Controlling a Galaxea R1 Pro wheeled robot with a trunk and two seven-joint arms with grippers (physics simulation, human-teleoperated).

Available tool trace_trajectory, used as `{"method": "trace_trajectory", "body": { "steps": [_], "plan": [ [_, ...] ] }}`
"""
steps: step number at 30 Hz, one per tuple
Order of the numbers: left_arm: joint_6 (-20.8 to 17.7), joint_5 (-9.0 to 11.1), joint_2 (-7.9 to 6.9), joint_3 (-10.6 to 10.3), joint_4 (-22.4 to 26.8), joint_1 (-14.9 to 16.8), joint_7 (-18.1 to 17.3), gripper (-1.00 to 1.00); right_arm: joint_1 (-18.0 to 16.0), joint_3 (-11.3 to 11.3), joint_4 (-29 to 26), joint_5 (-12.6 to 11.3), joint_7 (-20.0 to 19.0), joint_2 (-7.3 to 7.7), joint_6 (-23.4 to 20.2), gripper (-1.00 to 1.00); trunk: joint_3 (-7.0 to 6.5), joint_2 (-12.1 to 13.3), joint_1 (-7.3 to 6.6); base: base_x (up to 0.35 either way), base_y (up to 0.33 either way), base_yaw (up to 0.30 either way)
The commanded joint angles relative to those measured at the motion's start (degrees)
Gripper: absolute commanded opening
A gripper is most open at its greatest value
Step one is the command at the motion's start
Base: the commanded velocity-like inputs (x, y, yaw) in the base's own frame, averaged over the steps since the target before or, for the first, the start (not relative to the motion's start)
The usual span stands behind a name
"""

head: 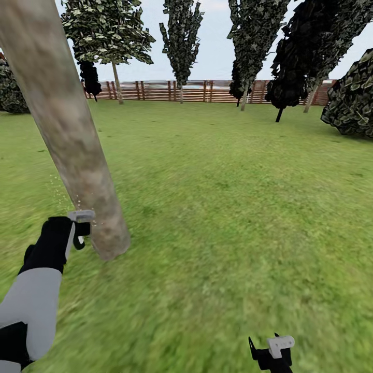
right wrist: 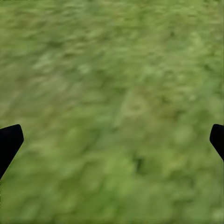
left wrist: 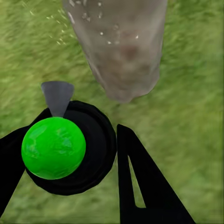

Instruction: In the garden, pick up the pesticide atomizer on the floor and spray pesticide onto both trees until each tree trunk is fully covered.

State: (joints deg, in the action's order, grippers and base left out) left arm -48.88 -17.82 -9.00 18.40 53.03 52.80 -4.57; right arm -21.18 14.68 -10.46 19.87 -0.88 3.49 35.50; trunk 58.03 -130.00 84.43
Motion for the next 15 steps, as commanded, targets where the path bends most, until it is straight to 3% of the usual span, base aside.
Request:
{"method": "trace_trajectory", "body": {
  "steps": [1,3,8,15],
  "plan": [
    [-0.2,0.0,-0.17,0.0,0.0,-0.1,0.0,-1.00,0.0,0.0,0.0,0.0,0.0,-0.02,0.0,1.00,0.00,0.0,0.00,0.000,0.000,0.000],
    [-0.4,-0.1,-0.42,-0.2,0.0,-0.4,0.0,-1.00,0.0,0.0,0.0,0.0,0.0,-0.05,0.0,1.00,0.00,0.0,0.00,0.000,0.000,0.060],
    [-0.5,0.1,-0.43,-0.3,0.1,-0.7,-0.1,-1.00,0.0,0.0,0.0,0.0,0.0,-0.07,0.0,1.00,0.00,0.0,0.00,0.022,-0.011,0.253],
    [-0.5,0.2,0.03,-0.4,0.1,-0.7,-0.4,-1.00,0.0,0.0,0.0,0.0,0.0,-0.07,0.0,1.00,0.00,0.0,0.00,0.213,-0.172,0.075]
  ]
}}
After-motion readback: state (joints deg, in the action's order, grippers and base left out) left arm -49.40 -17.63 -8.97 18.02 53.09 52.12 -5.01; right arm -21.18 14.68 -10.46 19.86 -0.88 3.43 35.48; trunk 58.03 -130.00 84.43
